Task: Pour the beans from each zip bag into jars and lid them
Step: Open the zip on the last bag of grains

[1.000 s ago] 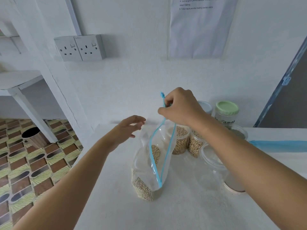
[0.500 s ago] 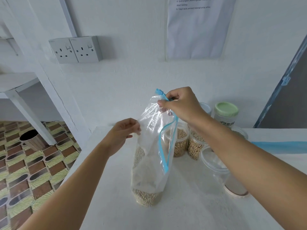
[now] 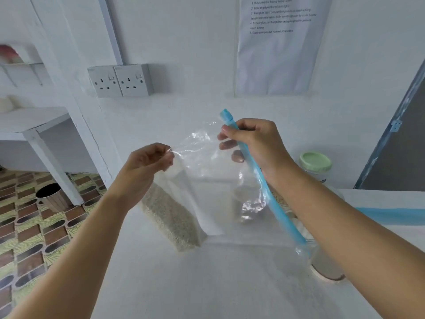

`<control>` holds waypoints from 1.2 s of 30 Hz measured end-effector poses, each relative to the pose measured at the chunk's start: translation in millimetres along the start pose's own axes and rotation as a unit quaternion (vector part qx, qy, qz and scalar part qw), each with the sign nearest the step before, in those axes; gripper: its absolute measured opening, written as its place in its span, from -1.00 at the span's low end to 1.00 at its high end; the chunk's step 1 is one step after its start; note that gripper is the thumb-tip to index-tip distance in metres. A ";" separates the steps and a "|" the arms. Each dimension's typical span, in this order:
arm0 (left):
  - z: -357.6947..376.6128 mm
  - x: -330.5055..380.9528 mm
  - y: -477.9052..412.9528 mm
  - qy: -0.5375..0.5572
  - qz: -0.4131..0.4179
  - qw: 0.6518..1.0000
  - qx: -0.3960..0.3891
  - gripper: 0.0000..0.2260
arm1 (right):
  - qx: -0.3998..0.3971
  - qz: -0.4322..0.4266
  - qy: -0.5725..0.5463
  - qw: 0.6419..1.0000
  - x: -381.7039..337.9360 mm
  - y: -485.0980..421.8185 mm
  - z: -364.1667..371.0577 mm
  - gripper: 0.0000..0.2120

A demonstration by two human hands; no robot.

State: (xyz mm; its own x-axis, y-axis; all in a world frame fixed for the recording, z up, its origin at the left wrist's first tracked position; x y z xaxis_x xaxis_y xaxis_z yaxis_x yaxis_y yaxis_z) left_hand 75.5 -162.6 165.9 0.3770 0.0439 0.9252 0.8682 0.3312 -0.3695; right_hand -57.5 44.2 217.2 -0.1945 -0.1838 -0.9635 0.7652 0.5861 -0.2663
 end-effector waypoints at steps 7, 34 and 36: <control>4.6 -33.1 7.1 -0.107 -0.053 0.993 -0.023 -0.75 | -0.004 -0.045 0.154 0.987 24.9 2.5 -15.8 -0.87; -55.2 -50.9 23.2 -0.277 -0.075 0.958 0.001 -0.94 | 0.093 -0.045 0.118 0.988 38.1 13.2 -35.8 -0.81; -64.8 -49.1 26.0 -0.294 -0.093 0.951 -0.004 -0.79 | 0.100 -0.037 0.119 0.987 40.0 13.0 -39.4 -0.83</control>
State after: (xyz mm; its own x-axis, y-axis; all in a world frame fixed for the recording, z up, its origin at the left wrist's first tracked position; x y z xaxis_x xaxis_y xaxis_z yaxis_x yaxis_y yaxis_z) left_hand 100.5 -217.2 105.2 -0.0275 0.5049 0.8627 0.9054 0.3783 -0.1925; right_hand -79.5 75.6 174.1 -0.3750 -0.0168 -0.9269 0.8445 0.4062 -0.3490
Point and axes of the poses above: each hand's wrist, its own y-axis away from the middle knuckle, its own z-axis out of the palm, x = y × z, the point moved 7 cm from there along -y, towards the middle knuckle, and after that the axes turned 7 degrees about y, right-handed, at the moved point
